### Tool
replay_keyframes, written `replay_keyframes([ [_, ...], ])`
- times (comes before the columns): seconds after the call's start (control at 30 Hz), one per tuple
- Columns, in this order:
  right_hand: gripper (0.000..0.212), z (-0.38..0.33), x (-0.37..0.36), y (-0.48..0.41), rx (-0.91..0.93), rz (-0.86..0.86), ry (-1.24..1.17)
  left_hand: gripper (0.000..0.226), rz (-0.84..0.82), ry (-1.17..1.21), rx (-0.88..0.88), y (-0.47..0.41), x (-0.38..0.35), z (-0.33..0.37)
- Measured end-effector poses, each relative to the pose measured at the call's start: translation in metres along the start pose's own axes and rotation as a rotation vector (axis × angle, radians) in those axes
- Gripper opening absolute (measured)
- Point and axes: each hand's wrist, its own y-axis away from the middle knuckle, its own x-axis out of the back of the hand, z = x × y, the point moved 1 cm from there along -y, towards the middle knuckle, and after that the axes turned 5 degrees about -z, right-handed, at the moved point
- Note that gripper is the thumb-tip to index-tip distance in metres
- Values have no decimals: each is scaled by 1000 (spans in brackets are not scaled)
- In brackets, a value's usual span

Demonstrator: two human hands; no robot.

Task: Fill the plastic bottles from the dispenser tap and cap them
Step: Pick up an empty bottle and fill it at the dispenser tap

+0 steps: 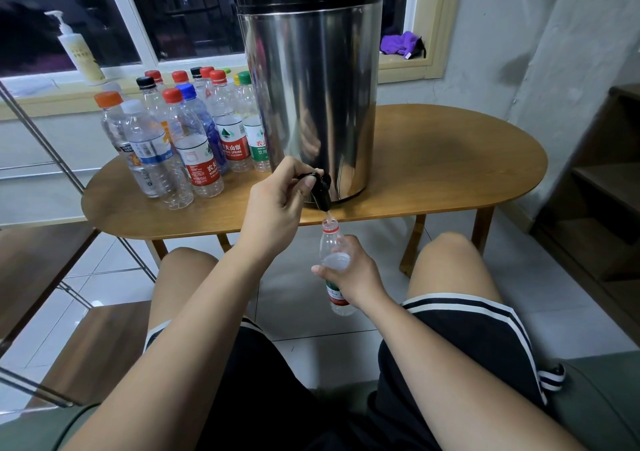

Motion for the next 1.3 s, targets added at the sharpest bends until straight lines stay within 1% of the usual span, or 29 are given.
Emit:
replay_keyframes([
  [1.3,67,2,-1,-1,-5,9,-3,10,-5,12,-18,-4,2,-5],
])
